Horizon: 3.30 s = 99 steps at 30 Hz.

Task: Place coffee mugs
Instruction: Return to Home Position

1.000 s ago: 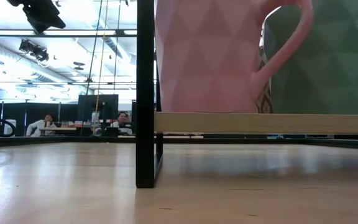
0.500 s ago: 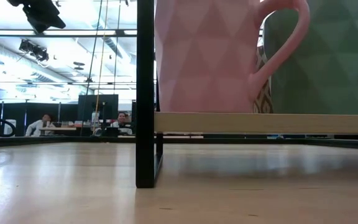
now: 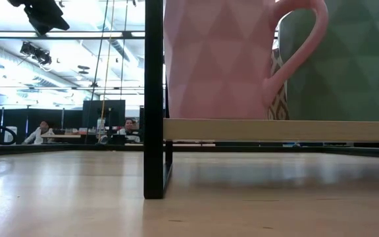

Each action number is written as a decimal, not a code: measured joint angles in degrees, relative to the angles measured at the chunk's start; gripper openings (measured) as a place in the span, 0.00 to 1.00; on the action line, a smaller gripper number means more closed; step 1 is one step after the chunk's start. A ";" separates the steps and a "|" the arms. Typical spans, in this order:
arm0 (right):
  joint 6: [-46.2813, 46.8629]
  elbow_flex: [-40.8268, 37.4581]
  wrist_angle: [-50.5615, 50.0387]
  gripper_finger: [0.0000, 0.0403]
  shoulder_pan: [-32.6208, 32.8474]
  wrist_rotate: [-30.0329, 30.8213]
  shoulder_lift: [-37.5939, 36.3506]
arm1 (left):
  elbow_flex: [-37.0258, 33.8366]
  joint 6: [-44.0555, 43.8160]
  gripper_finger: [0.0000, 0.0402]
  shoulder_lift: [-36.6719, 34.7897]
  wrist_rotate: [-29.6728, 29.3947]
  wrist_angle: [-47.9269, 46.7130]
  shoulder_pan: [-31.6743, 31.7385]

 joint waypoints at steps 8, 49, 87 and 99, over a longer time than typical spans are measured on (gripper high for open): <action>-4.22 0.00 -0.09 0.31 -0.05 0.35 -6.79 | 0.00 0.00 0.41 0.00 0.02 0.00 0.00; -20.55 -9.24 -11.34 0.30 -11.75 0.37 -58.25 | 0.00 0.00 0.41 0.00 0.01 0.02 0.00; -9.29 -62.53 21.62 0.30 -12.57 2.55 -104.66 | 0.00 0.04 0.41 0.00 0.01 1.83 0.00; -13.30 -71.69 33.73 0.30 -12.60 2.82 -104.80 | 0.00 0.11 0.41 0.00 0.02 2.16 0.00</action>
